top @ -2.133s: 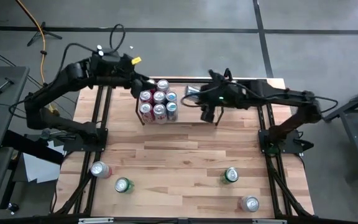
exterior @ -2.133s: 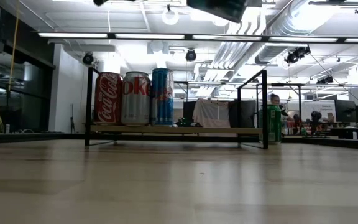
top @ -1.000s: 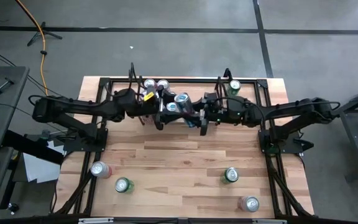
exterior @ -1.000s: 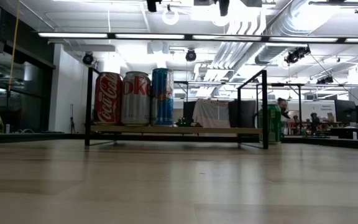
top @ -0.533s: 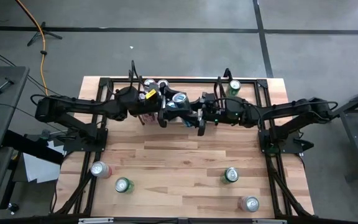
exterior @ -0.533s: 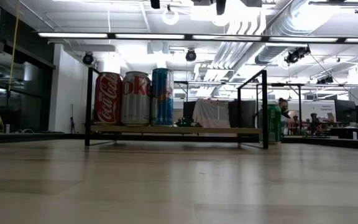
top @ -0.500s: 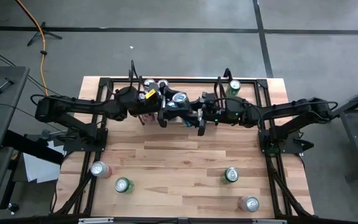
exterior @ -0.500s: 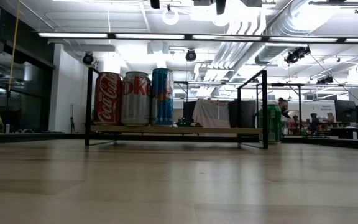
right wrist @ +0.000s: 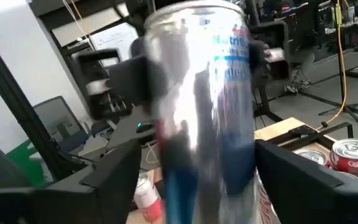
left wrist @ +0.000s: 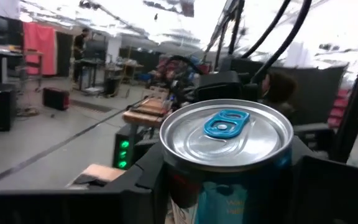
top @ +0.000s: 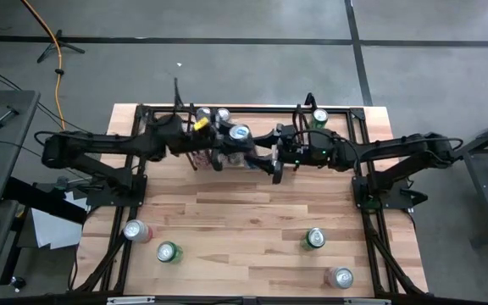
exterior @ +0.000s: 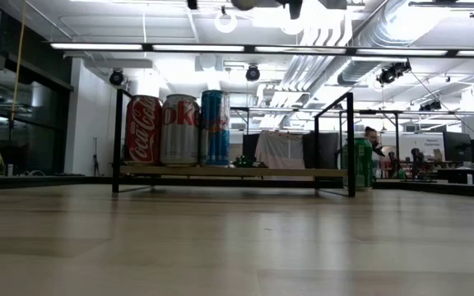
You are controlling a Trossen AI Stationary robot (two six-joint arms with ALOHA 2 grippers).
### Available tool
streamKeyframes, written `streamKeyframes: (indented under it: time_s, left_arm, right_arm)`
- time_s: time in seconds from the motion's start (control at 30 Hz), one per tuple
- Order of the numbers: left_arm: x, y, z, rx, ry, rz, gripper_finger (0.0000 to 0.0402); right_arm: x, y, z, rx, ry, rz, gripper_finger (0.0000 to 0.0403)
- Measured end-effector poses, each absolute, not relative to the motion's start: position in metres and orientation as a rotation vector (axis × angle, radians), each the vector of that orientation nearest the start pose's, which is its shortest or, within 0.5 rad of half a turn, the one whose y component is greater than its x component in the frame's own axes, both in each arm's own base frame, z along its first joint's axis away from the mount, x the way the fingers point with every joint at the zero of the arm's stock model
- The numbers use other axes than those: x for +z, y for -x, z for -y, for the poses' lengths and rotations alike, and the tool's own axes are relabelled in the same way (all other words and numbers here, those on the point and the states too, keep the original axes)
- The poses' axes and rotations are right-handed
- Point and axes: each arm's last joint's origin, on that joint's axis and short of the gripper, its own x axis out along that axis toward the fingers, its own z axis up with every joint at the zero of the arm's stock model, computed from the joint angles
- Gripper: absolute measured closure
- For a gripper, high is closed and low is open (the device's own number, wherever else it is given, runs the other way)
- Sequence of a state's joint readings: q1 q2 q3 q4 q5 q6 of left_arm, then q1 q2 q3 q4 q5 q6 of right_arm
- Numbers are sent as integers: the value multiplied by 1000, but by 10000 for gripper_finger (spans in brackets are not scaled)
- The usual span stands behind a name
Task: Place canned beverage on shelf
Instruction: Put the blue soda can on the shelf aligned with the other blue soda cans
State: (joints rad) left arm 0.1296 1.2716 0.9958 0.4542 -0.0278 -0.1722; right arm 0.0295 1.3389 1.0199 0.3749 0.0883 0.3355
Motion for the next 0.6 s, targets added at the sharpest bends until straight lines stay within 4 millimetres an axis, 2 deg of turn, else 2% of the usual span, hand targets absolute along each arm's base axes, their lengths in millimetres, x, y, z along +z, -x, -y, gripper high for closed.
streamKeyframes:
  time_s: [0.17, 0.27, 0.47, 0.6]
  left_arm:
    - [368, -260, -45, 250, 102, 54, 289]
    - [361, -256, -39, 260, 73, -50, 289]
    - [332, -281, -30, 319, -35, -201, 289]
    - [313, -299, -25, 320, -69, -259, 289]
  right_arm:
    - [353, -290, -1, -48, -335, -1, 95]
    - [360, -286, 4, -70, -313, -37, 93]
    - [396, -290, 12, -81, -181, -284, 92]
    - [411, -297, 19, -109, -127, -403, 91]
